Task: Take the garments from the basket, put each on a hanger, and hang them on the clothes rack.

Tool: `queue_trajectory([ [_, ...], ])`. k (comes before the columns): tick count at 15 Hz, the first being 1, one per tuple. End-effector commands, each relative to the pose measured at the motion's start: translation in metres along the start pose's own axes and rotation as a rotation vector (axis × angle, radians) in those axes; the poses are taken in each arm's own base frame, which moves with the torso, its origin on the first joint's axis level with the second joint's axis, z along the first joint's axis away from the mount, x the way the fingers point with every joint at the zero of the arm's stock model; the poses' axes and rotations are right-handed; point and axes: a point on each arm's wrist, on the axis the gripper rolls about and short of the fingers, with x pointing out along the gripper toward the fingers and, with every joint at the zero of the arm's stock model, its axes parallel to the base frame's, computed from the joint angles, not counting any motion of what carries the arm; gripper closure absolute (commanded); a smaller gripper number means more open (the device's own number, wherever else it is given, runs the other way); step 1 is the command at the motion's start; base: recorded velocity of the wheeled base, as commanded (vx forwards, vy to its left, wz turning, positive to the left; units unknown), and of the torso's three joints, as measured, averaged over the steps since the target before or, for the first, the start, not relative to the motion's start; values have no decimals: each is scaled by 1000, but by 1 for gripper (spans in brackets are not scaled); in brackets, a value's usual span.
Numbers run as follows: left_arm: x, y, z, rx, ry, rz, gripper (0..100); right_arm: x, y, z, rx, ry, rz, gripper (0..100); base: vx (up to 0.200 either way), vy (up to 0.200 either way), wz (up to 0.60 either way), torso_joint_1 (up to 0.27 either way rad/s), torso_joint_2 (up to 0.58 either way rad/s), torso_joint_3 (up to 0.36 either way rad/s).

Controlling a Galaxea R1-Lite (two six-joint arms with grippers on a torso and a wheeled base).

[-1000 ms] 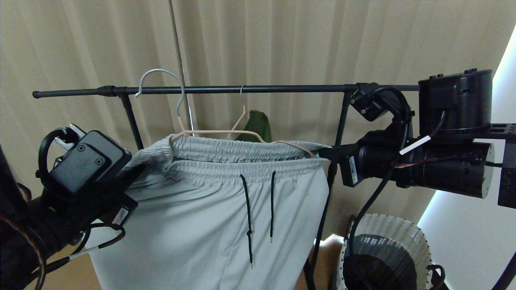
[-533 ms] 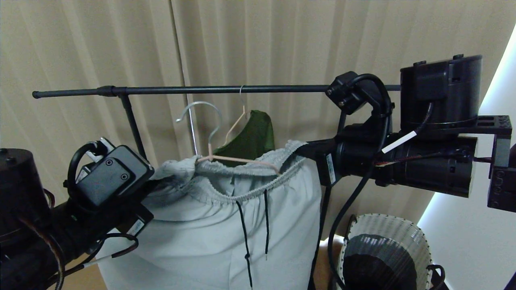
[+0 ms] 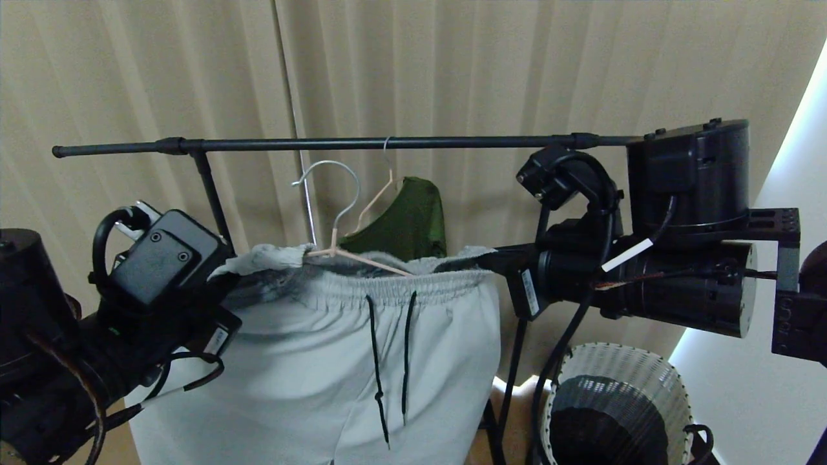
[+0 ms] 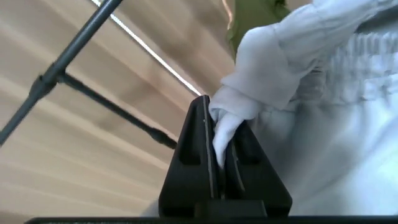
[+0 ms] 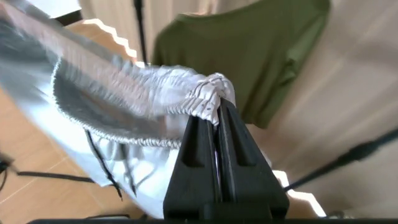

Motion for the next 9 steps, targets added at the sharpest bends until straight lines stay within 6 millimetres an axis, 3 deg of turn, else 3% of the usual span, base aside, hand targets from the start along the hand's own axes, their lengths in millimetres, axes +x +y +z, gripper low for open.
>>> queue_trajectory([
  [1,2,4,0,-55,11,34,100,-7,-5,-11,3,26,-18,100,0,0,0,0,0,0],
  [6,2,5,4,-207,9,58,100,-10,-5,-20,5,49,-14,100,0,0,0,0,0,0],
  [9,0,0,16,-284,-38,21,100,-5,9,-18,-11,30,32,100,0,0,0,0,0,0],
])
